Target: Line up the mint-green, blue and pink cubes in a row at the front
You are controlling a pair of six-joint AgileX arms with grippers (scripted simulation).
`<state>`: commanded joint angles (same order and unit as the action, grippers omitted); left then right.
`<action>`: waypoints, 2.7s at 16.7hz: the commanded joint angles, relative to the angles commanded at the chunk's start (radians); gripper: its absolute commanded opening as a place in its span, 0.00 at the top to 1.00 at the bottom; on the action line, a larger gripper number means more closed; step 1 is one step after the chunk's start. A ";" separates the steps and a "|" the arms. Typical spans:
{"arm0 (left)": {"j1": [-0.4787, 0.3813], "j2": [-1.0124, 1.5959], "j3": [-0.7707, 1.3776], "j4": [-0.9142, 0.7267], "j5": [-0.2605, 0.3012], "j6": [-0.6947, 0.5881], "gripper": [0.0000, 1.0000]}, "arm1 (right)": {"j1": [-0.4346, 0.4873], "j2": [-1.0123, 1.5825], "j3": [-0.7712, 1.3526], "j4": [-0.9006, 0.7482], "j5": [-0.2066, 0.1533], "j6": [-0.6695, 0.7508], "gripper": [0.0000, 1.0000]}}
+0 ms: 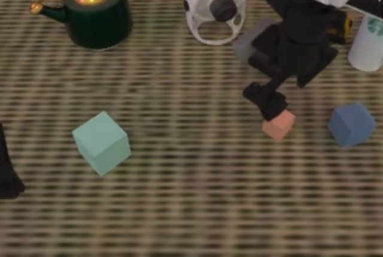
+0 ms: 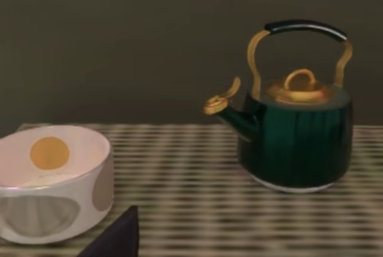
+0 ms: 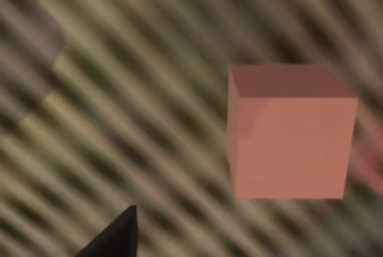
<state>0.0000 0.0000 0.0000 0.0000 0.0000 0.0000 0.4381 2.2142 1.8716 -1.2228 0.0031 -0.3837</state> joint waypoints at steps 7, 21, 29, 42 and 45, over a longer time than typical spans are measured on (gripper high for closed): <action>0.000 0.000 0.000 0.000 0.000 0.000 0.00 | -0.002 0.012 -0.010 0.014 0.000 -0.002 0.00; 0.000 0.000 0.000 0.000 0.000 0.000 0.00 | 0.003 0.104 -0.199 0.298 0.001 0.001 0.15; 0.000 0.000 0.000 0.000 0.000 0.000 0.00 | 0.003 0.104 -0.199 0.298 0.001 0.001 0.75; 0.000 0.000 0.000 0.000 0.000 0.000 0.00 | 0.003 0.066 -0.187 0.279 -0.011 0.011 1.00; 0.000 0.000 0.000 0.000 0.000 0.000 0.00 | 0.005 0.048 -0.134 0.211 -0.011 0.011 1.00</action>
<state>0.0000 0.0000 0.0000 0.0000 0.0000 0.0000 0.4426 2.2620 1.7381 -1.0122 -0.0084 -0.3729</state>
